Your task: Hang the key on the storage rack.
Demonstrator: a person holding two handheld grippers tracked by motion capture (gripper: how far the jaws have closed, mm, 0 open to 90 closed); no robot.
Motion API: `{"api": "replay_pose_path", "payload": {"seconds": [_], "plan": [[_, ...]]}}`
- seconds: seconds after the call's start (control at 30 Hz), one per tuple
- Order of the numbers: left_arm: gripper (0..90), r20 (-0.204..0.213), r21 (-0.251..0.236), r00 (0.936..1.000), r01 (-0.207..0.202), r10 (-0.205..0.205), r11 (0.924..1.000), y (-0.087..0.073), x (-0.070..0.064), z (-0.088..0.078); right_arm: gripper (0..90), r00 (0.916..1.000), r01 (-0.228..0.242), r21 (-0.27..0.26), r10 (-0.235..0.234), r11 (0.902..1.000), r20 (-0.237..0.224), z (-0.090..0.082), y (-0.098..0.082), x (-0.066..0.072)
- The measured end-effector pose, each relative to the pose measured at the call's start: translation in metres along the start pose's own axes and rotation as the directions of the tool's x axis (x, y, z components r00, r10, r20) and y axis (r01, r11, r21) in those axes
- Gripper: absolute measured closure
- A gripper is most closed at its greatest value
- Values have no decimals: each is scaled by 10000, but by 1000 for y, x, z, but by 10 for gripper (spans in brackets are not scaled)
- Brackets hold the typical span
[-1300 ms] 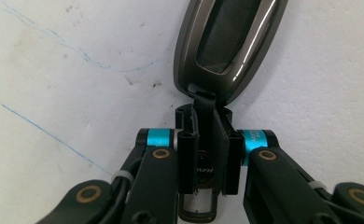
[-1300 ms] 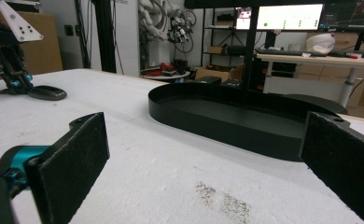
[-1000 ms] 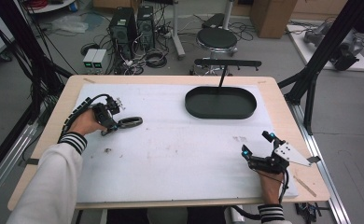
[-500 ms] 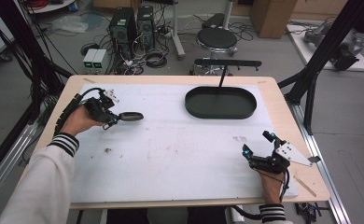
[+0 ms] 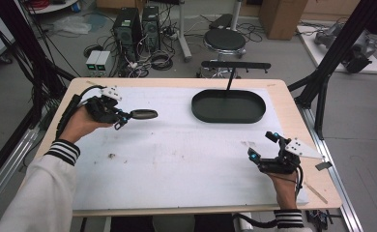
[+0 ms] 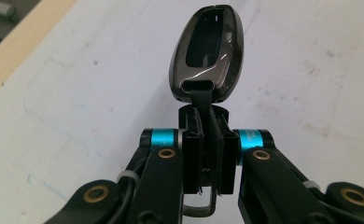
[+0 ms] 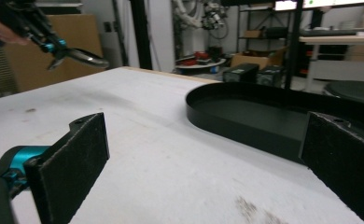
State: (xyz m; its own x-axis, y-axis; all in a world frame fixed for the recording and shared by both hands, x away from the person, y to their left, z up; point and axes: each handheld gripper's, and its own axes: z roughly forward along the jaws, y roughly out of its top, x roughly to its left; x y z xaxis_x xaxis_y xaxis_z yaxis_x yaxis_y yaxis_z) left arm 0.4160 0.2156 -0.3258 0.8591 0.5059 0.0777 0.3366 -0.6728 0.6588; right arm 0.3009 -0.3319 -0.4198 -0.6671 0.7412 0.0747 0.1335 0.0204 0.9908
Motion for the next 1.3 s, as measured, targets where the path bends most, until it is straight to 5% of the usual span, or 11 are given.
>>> {"api": "replay_pose_path", "payload": {"seconds": [0.2,0.5,0.6,1.3], "plan": [[845,424,-552,9988,-230,254,9982,11,-12,0,5,9948,362,432,-319,9984,-967,9,32,4],[848,1110,-1507,9917,-483,655,9874,26,-31,-2,5,9721,1132,1055,-882,9880,-2171,28,69,12],[849,1019,-1190,9906,-794,917,9897,31,-39,3,5,9605,1349,1326,-967,9819,-2608,37,79,15],[852,2049,-2542,9702,-749,1293,9643,70,-66,4,5,9276,1814,1668,-1123,9692,-3563,75,94,29]]}}
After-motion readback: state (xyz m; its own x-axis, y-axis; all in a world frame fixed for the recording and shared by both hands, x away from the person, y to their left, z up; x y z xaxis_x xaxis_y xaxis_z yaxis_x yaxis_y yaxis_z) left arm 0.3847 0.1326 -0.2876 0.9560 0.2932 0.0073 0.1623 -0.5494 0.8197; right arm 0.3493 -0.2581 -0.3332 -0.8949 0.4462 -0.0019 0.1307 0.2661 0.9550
